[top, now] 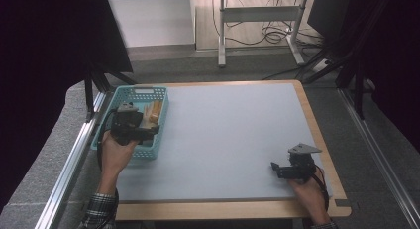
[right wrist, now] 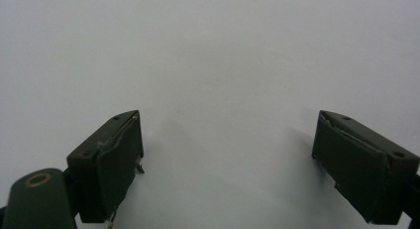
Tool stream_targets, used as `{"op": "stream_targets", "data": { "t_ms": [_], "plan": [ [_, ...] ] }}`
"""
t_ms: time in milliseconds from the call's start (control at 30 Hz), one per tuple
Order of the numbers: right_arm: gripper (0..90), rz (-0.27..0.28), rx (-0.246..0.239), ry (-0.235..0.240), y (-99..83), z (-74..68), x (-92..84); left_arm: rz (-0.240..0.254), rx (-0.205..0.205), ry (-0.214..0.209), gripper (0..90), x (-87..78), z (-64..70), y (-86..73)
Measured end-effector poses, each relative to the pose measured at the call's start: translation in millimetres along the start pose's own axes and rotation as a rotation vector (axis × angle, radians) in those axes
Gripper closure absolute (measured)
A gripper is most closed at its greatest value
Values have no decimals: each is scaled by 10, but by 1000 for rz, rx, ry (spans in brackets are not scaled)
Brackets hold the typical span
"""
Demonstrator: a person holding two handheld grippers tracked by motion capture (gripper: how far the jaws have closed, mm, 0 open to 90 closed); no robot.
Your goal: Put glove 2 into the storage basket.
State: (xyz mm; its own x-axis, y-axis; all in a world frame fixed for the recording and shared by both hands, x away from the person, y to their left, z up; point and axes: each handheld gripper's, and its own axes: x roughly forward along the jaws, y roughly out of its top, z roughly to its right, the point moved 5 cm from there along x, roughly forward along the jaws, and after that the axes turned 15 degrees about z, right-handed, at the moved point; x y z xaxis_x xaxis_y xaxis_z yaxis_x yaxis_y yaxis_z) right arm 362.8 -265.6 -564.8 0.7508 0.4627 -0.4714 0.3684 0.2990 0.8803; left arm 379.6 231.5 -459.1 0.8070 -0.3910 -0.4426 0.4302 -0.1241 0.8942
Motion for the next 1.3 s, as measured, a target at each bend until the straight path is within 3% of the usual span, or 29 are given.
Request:
{"op": "stream_targets", "data": {
  "t_ms": [467,833,1300],
  "plan": [
    [120,0,0,0,0,-1,0,45,44,-39,0,-4,236,-13],
    [119,1,1,0,1,-1,1,52,85,-71,0,65,449,-54],
    [120,1,-2,3,2,-3,0,80,99,-119,0,136,683,-131]
  ]
}}
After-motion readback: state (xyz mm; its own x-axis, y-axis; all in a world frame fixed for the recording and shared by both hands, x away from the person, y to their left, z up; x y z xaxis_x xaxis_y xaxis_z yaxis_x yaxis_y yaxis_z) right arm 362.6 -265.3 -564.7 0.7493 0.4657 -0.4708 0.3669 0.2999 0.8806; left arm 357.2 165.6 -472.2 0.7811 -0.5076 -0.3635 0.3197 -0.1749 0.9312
